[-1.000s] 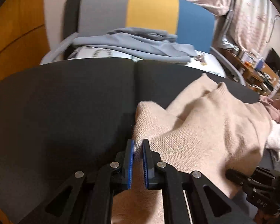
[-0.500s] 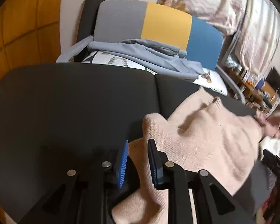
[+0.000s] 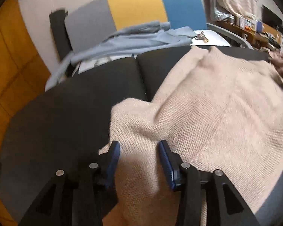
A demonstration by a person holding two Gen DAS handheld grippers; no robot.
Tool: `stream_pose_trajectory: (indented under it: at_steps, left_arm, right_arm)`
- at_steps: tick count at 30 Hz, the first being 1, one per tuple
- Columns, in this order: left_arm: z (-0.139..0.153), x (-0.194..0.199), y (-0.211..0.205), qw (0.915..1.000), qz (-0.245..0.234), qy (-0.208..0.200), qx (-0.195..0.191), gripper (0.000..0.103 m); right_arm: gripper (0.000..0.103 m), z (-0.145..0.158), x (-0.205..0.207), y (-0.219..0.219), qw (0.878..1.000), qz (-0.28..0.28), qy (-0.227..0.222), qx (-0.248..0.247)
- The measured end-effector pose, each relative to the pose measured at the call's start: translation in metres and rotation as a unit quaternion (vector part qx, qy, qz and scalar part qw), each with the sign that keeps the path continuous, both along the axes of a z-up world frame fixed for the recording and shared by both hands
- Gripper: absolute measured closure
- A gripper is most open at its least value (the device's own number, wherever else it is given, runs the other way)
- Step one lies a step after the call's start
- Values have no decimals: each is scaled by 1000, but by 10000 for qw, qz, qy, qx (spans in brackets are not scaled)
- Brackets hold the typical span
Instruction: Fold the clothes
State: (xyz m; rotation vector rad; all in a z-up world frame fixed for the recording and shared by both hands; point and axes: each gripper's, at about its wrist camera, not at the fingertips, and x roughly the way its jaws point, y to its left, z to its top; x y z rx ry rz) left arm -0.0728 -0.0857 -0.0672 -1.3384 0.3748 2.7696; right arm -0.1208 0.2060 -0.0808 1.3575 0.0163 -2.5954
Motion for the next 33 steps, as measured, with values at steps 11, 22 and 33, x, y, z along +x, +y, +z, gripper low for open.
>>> stream_pose_trajectory:
  at_steps: [11,22,33]
  left_arm:
    - [35,25,-82,9950,575,154,808,101]
    - [35,72,-129,9909,786,373,1029,100]
    - [39,26,-73,9976,-122,106,676,74]
  right_arm:
    - [89,59,25,-98,9946,735,707,-214]
    - [89,41,42,-222,9771,1927,217,-879]
    - [89,60,68,-127,9696,1374,98,-2025]
